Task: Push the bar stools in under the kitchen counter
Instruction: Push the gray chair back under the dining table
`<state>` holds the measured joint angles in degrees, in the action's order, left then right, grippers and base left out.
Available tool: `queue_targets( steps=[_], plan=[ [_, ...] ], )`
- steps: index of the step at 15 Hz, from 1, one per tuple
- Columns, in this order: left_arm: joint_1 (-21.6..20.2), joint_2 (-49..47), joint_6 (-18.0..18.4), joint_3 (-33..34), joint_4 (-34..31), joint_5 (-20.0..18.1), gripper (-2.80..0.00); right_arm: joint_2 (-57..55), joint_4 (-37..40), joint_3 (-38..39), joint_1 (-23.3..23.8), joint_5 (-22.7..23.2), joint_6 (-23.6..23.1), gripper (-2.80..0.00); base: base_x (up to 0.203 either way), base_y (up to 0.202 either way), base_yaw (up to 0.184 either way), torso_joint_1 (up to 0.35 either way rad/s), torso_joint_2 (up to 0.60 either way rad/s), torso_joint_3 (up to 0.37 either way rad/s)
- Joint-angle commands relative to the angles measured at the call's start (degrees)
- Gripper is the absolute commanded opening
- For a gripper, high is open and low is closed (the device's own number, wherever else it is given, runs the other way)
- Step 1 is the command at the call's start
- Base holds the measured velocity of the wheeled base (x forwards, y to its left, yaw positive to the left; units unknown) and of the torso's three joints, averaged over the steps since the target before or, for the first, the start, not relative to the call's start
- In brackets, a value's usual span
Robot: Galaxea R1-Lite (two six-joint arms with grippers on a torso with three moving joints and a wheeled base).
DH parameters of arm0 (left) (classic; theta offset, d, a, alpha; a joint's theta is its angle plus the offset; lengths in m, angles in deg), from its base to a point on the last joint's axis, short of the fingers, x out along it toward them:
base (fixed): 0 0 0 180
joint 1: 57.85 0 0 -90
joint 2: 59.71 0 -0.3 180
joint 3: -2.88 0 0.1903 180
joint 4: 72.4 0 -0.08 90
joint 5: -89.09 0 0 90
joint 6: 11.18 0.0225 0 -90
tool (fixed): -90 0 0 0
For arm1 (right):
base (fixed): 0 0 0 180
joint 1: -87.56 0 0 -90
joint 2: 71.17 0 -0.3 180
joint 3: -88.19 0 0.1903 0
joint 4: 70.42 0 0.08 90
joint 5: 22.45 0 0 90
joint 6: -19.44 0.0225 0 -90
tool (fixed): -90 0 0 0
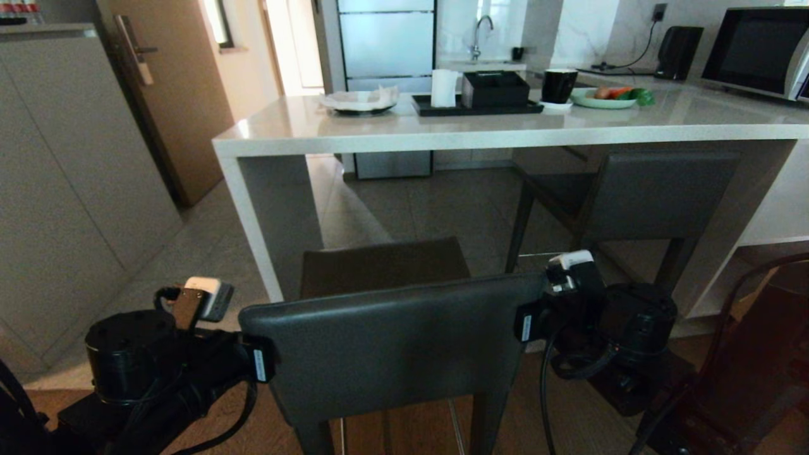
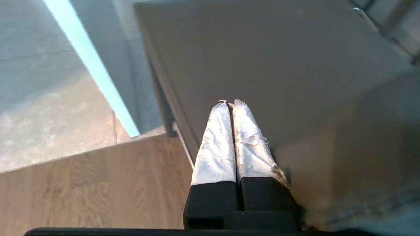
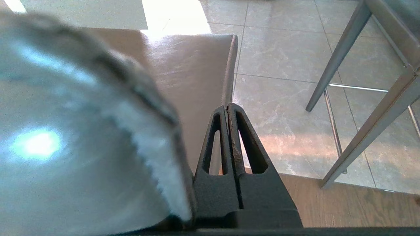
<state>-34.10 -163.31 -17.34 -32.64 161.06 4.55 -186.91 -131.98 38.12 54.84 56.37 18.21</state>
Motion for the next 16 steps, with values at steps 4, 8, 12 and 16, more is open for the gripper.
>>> queue_targets(
  steps=[4,8,12,16],
  plan=[
    [-0.38,-7.41,0.16,-10.49,0.7,4.55,-2.8,2.18,-2.42,4.8,-0.76,0.19,-0.01,-2.8,0.0,0.0,0.0,0.0,0.0,0.0],
    [-0.47,-8.18,0.16,-10.37,0.78,4.56,-2.8,1.89,-2.43,4.43,-0.68,0.19,0.03,-2.8,0.0,0.0,0.0,0.0,0.0,0.0],
    [-0.88,-6.86,-0.06,-8.08,1.16,4.29,-2.8,-0.2,-1.58,0.35,0.07,0.19,0.0,-2.8,0.0,0.0,0.0,0.0,0.0,0.0],
    [-1.71,-8.68,0.56,-7.03,7.56,3.88,-2.8,-0.45,-0.41,-0.89,0.2,0.19,0.0,-2.8,0.0,0.0,0.0,0.0,0.0,0.0]
  ],
)
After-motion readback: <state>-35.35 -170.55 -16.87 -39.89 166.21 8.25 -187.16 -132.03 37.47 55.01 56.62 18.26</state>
